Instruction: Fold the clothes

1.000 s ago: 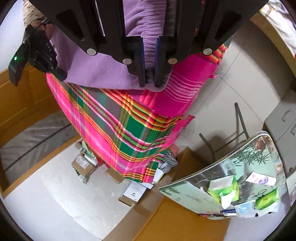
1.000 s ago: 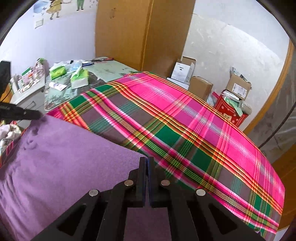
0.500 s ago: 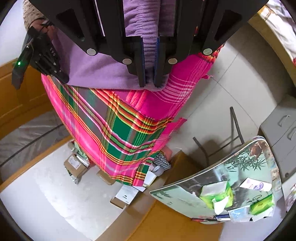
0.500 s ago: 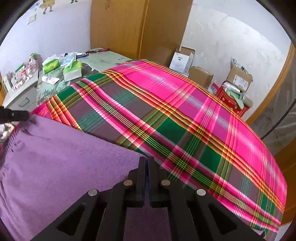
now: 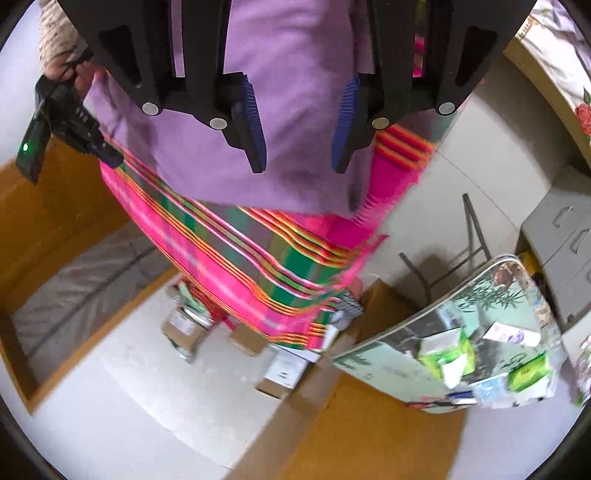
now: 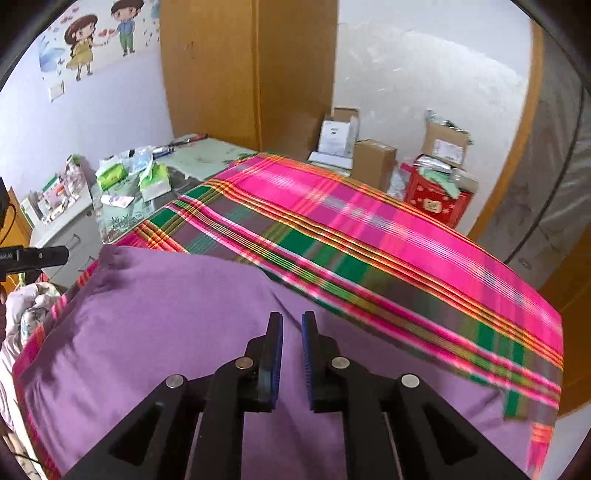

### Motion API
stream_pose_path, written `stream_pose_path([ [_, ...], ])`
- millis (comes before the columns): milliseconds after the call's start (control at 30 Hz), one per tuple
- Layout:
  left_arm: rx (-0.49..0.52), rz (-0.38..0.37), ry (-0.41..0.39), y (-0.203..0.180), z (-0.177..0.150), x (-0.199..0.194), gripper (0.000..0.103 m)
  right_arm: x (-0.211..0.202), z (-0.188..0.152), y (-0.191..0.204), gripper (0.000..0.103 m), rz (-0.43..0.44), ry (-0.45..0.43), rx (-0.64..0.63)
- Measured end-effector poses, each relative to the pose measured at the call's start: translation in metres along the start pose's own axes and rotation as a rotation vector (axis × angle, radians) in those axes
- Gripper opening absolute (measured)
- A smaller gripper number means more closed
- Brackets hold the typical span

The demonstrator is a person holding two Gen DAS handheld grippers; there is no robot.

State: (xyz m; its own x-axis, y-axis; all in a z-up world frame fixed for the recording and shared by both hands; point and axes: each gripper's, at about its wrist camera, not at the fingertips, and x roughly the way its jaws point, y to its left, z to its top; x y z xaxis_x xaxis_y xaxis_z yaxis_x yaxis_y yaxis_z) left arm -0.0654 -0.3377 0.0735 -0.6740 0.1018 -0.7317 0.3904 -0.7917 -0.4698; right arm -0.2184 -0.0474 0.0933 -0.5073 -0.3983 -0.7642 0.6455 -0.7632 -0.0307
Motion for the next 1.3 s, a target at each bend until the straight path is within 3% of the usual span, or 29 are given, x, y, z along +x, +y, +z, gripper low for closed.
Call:
stream_pose_path([
  [333, 0.190, -0.124, 0.102, -0.065, -0.083, -0.013, 0.038, -0.110, -0.104, -0.057, 0.016, -0.098, -0.064, 0.177],
  [767, 0.450, -0.231, 0.235, -0.146, -0.183, 0.005, 0.038, -0.169, -0.243, -0.117, 0.025, -0.272, -0.050, 0.464],
  [833, 0.480, -0.237, 0.246, -0.157, -0.196, 0.009, 0.046, -0.179, -0.255, -0.121, 0.028, -0.290, -0.067, 0.496],
  [967, 0.513, -0.283, 0.284, -0.174, -0.216, 0.011, 0.047, -0.205, -0.278, -0.128, 0.036, -0.295, -0.149, 0.580],
  [1200, 0.576, -0.298, 0.313, -0.199, -0.242, 0.014, 0.048, -0.220, -0.292, -0.148, 0.040, -0.278, -0.172, 0.670],
  [1300, 0.609, -0.290, 0.313, -0.205, -0.252, 0.011, 0.049, -0.210, -0.278, -0.155, 0.043, -0.240, -0.141, 0.650],
])
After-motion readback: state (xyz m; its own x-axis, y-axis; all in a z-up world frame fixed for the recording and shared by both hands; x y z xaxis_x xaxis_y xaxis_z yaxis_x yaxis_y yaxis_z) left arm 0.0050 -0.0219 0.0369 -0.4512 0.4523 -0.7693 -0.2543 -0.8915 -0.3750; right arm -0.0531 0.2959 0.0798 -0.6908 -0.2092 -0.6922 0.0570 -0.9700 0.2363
